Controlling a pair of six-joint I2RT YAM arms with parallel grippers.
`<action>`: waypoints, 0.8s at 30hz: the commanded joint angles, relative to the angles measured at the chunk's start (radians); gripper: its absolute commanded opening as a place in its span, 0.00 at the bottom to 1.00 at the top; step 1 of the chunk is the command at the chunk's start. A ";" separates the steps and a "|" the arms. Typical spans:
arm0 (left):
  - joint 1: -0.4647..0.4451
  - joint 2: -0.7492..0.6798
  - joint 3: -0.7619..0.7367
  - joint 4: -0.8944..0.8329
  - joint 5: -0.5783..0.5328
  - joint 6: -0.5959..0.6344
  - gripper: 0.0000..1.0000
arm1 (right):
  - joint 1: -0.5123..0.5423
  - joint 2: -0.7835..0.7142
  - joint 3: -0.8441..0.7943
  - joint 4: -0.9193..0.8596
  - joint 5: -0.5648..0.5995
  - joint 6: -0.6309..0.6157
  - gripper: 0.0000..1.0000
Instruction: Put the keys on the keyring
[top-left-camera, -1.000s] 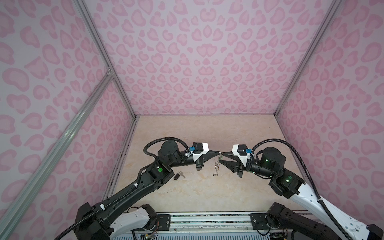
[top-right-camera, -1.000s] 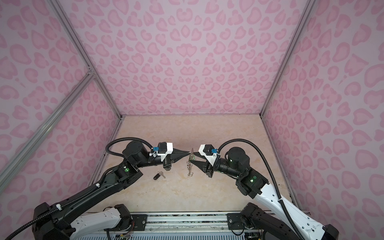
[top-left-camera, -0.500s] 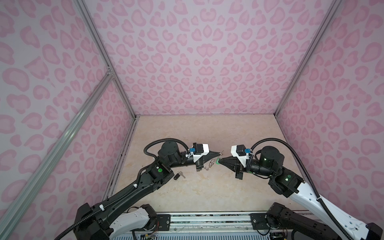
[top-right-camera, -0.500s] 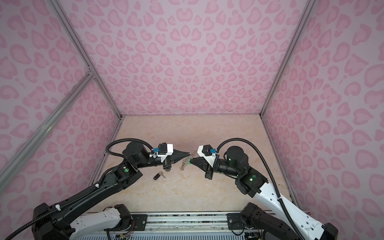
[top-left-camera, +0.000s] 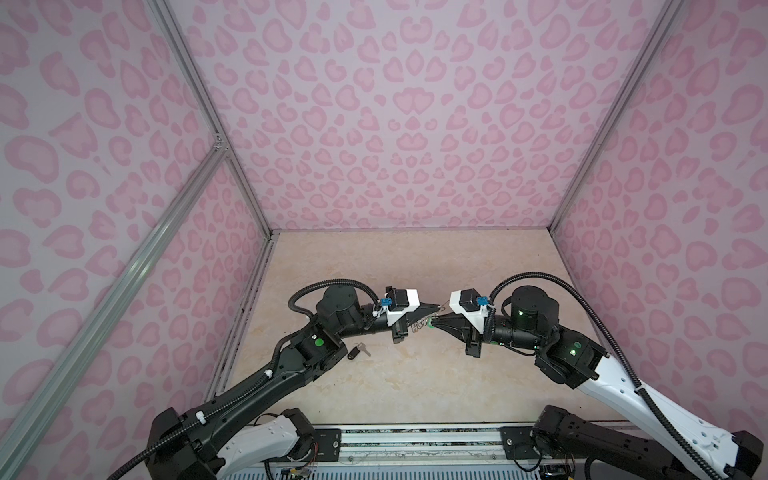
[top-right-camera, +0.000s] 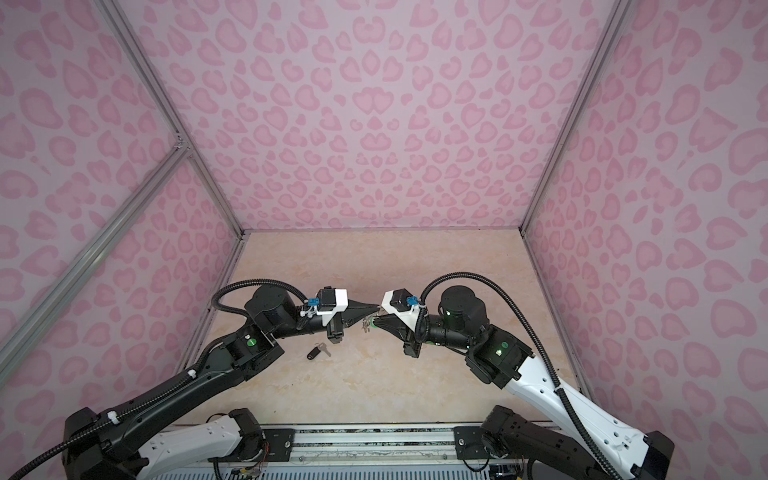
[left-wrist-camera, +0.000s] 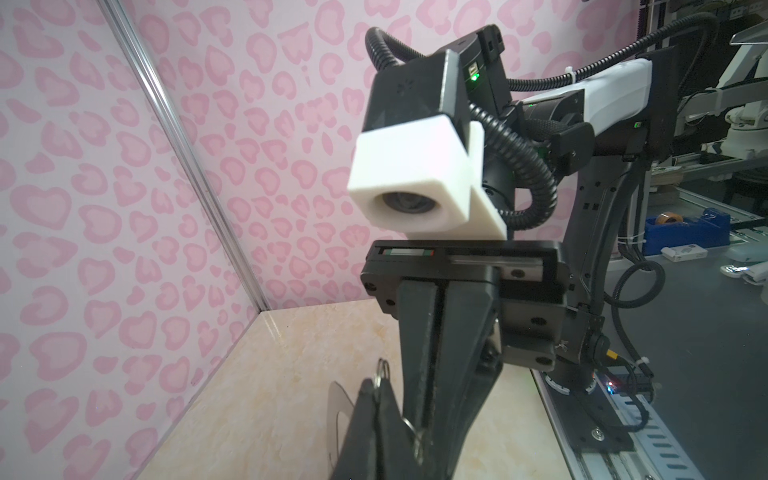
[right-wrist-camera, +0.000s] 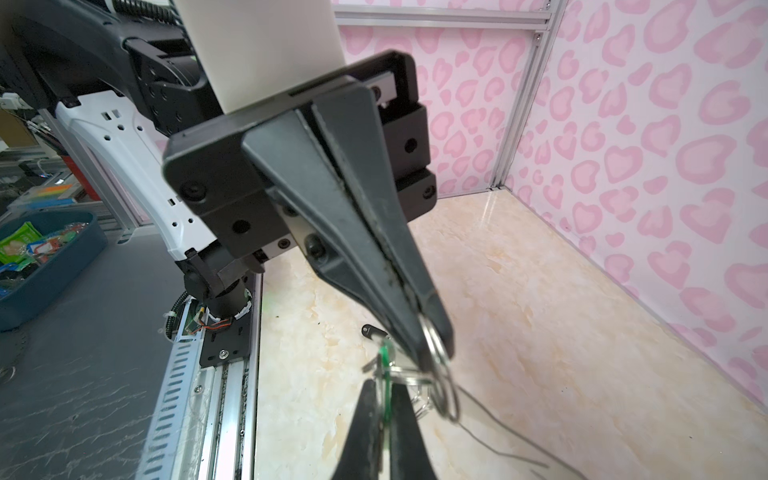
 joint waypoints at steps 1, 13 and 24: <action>-0.002 -0.015 -0.006 0.020 -0.034 0.027 0.03 | 0.007 -0.001 0.008 -0.063 0.032 -0.024 0.00; 0.000 -0.034 -0.007 -0.059 -0.039 0.093 0.03 | 0.006 -0.012 0.047 -0.097 0.095 -0.038 0.00; -0.006 -0.059 -0.001 -0.176 -0.055 0.160 0.03 | 0.006 0.002 0.115 -0.223 0.134 -0.103 0.00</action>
